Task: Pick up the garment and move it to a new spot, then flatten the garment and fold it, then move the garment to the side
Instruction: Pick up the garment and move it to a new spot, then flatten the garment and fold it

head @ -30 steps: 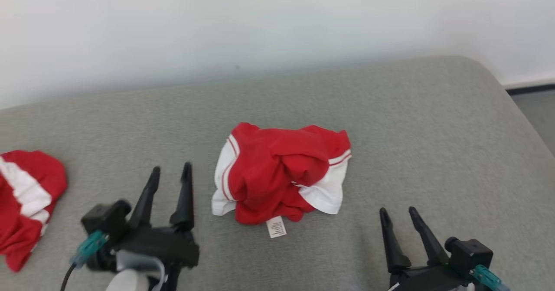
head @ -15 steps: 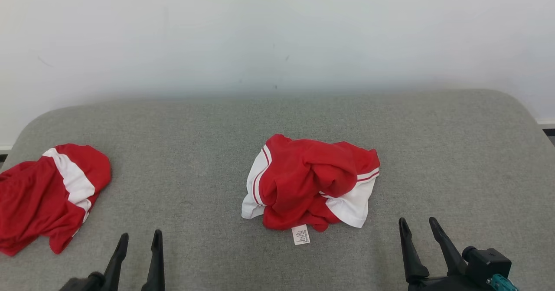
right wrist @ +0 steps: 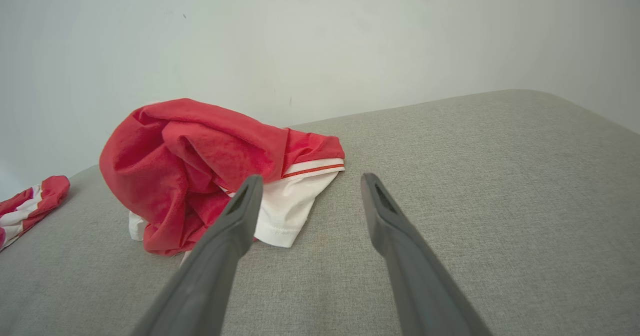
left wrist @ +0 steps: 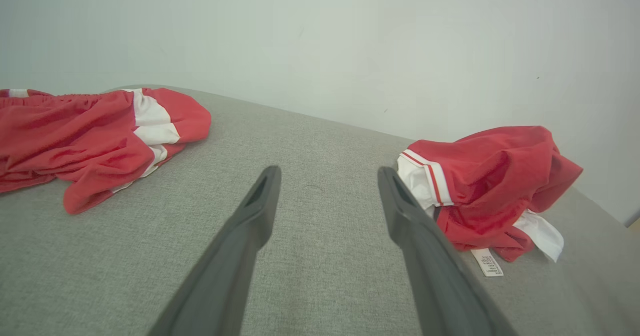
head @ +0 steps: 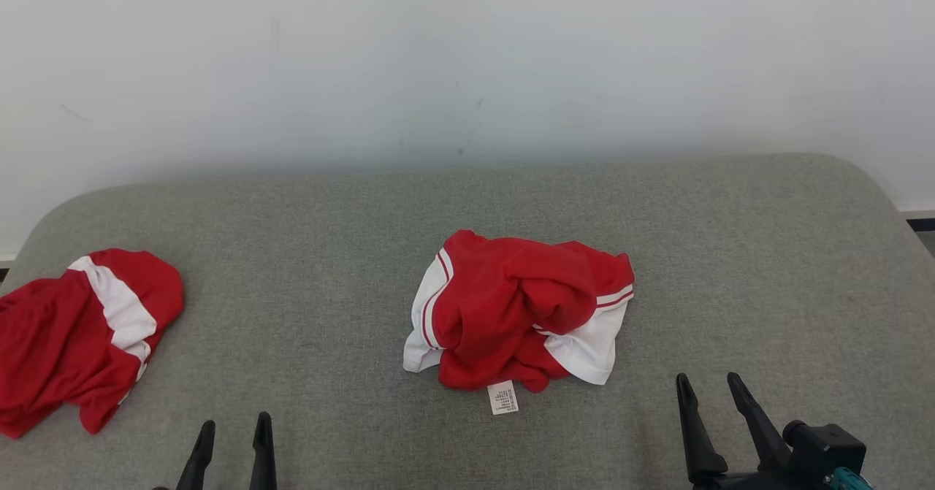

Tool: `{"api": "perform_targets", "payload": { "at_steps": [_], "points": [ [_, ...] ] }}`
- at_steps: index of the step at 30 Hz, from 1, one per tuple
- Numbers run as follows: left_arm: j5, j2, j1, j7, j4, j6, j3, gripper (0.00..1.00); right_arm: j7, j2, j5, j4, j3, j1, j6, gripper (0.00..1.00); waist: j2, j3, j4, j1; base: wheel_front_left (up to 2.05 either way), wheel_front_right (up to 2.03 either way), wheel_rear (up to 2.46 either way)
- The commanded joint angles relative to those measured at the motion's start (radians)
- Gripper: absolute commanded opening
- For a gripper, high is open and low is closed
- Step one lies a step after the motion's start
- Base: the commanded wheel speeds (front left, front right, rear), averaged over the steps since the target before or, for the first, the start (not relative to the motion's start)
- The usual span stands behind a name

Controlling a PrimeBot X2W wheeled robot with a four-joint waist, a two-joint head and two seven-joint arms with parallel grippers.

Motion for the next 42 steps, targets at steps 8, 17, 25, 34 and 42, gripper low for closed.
{"api": "perform_targets", "payload": {
  "at_steps": [8,17,25,34,42],
  "points": [
    [0.027,-0.013,0.019,-0.001,-0.015,-0.016,0.010,1.00,0.013,0.006,0.003,-0.002,0.007,-0.014,-0.002,1.00,0.0000,0.006,0.001,0.0001,0.00,0.00,0.00],
    [0.040,-0.024,-0.030,-0.001,-0.021,-0.032,-0.024,1.00,0.114,-0.059,0.030,0.084,0.014,-0.212,-0.002,1.00,0.0000,0.041,0.036,0.0001,0.00,0.00,0.00],
    [0.039,-0.031,-0.130,0.000,-0.003,-0.047,-0.083,1.00,0.251,-0.062,0.033,0.327,-0.125,-0.431,-0.002,1.00,0.0000,0.119,0.104,0.0001,0.00,0.00,0.00],
    [0.053,-0.034,-0.195,-0.001,0.014,-0.050,-0.102,1.00,0.313,-0.091,-0.067,0.549,-0.160,-0.577,-0.002,1.00,0.0000,0.182,0.166,0.0001,0.00,0.00,0.00],
    [0.082,-0.025,-0.217,-0.001,0.022,-0.058,-0.097,1.00,0.395,-0.107,-0.090,0.714,-0.150,-0.661,-0.002,1.00,0.0000,0.220,0.195,0.0001,0.00,0.00,0.00]
  ]
}}
